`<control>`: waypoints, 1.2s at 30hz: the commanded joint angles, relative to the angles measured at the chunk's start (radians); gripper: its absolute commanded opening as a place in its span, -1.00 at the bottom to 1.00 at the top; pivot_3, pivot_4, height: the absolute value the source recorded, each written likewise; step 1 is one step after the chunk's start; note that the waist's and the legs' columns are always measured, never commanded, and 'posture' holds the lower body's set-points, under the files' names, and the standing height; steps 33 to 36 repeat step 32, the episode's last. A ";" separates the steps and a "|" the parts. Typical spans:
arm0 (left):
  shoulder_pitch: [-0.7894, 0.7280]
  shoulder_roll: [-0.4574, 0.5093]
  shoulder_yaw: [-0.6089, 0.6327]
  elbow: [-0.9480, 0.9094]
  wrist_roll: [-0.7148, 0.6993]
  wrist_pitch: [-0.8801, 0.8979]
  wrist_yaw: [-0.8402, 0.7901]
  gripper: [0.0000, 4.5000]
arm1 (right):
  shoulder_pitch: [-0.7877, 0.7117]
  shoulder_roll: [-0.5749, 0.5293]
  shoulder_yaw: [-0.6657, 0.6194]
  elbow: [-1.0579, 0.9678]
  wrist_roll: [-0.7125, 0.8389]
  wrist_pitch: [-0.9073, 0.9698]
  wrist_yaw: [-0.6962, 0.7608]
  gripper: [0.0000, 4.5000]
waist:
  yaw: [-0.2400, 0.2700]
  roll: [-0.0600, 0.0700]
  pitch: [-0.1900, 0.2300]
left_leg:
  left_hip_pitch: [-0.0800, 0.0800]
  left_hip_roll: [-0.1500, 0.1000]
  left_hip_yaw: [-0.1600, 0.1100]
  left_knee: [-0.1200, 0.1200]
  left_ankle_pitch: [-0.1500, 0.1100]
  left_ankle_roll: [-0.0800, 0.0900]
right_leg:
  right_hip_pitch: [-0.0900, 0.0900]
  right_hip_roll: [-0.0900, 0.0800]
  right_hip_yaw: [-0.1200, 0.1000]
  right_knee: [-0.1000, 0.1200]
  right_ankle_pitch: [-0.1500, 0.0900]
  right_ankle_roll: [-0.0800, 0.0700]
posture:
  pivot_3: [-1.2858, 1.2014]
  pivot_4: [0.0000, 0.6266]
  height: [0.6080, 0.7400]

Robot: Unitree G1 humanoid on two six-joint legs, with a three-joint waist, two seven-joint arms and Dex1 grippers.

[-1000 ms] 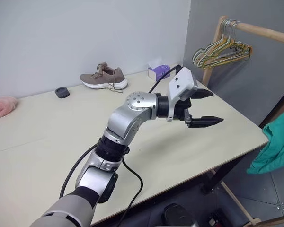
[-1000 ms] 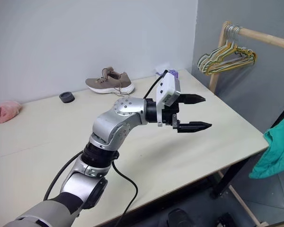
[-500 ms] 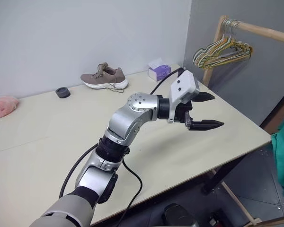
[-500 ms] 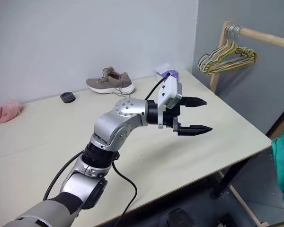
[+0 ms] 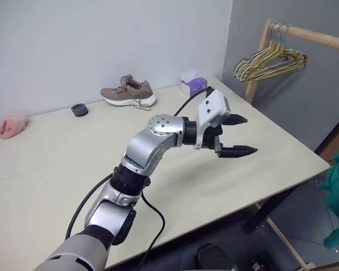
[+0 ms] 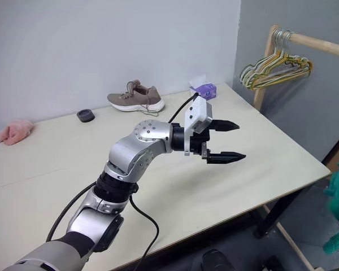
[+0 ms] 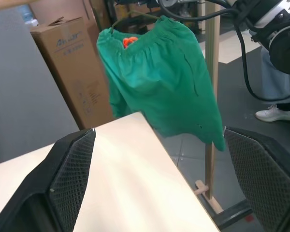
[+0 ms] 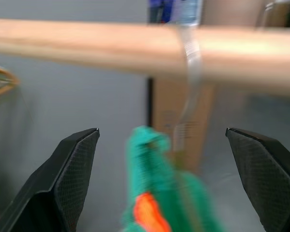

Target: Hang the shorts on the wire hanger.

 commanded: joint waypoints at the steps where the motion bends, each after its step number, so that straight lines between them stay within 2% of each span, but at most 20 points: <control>1: 0.019 0.025 0.012 -0.031 0.024 -0.019 0.023 1.00 | 0.029 0.018 0.052 -0.169 0.037 -0.092 0.094 0.99 | 0.000 0.000 0.000 | 0.000 0.000 0.000 0.000 0.000 0.000 | 0.000 0.000 0.000 0.000 0.000 0.000 | -0.26 -1.00 1.00; 5: 0.073 0.061 0.036 -0.023 0.089 -0.052 0.100 1.00 | 0.106 0.085 0.156 -0.362 0.112 -0.107 0.227 0.99 | 0.000 0.000 0.000 | 0.001 0.001 -0.001 0.000 0.000 0.000 | 0.000 0.001 0.003 0.000 0.000 0.000 | -0.24 -1.00 1.00; 10: 0.155 0.093 0.126 -0.004 0.191 -0.080 0.314 1.00 | 0.158 0.185 0.336 -0.532 0.142 -0.143 0.321 0.99 | 0.006 0.000 0.000 | 0.001 0.001 -0.002 0.000 0.000 0.000 | 0.000 0.000 0.003 0.001 0.000 0.001 | -0.21 -1.00 1.00; 14: 0.285 0.152 0.253 -0.054 0.262 -0.042 0.496 1.00 | 0.166 0.354 0.522 -0.551 0.125 -0.261 0.366 0.99 | 0.012 -0.003 -0.001 | 0.002 0.003 -0.004 0.001 0.000 0.000 | 0.000 0.000 0.003 0.002 0.001 0.001 | -0.16 -1.00 1.00; 18: 0.439 0.201 0.349 -0.135 0.337 -0.020 0.635 1.00 | 0.201 0.485 0.700 -0.475 0.054 -0.383 0.408 0.99 | 0.063 -0.007 -0.002 | 0.001 0.003 -0.007 0.000 0.000 0.000 | -0.004 -0.002 0.002 0.003 0.001 0.001 | -0.10 -1.00 1.00; 21: 0.555 0.164 0.449 -0.180 0.347 -0.005 0.754 1.00 | 0.230 0.565 0.790 -0.368 0.031 -0.438 0.446 0.99 | 0.131 -0.012 -0.004 | -0.001 0.003 -0.010 0.001 0.000 0.000 | -0.005 -0.003 -0.003 0.003 0.005 -0.006 | -0.05 -1.00 1.00; 25: 0.662 0.105 0.535 -0.210 0.340 -0.024 0.846 1.00 | 0.216 0.666 0.793 -0.202 -0.012 -0.534 0.389 0.99 | 0.220 -0.014 -0.004 | -0.003 0.002 -0.013 0.001 0.000 0.000 | -0.006 -0.005 -0.007 0.002 0.006 -0.008 | -0.01 -1.00 1.00; 30: 0.674 0.074 0.572 -0.209 0.309 -0.040 0.863 1.00 | 0.178 0.695 0.780 -0.124 -0.028 -0.584 0.395 0.99 | 0.311 -0.017 -0.004 | -0.003 -0.002 -0.016 0.001 0.000 -0.001 | -0.011 -0.008 -0.010 0.002 0.008 -0.010 | 0.01 -1.00 1.00; 32: 0.660 0.084 0.574 -0.199 0.303 -0.054 0.853 1.00 | 0.167 0.697 0.771 -0.107 -0.020 -0.582 0.400 0.99 | 0.321 -0.018 -0.003 | -0.003 -0.003 -0.017 0.001 0.000 -0.001 | -0.010 -0.008 -0.011 0.002 0.008 -0.010 | 0.04 -0.92 1.00; 36: 0.660 0.084 0.574 -0.199 0.303 -0.054 0.853 1.00 | 0.167 0.697 0.771 -0.107 -0.020 -0.582 0.400 0.99 | 0.321 -0.018 -0.003 | -0.003 -0.003 -0.017 0.001 0.000 -0.001 | -0.010 -0.008 -0.011 0.002 0.008 -0.010 | 0.04 -0.92 1.00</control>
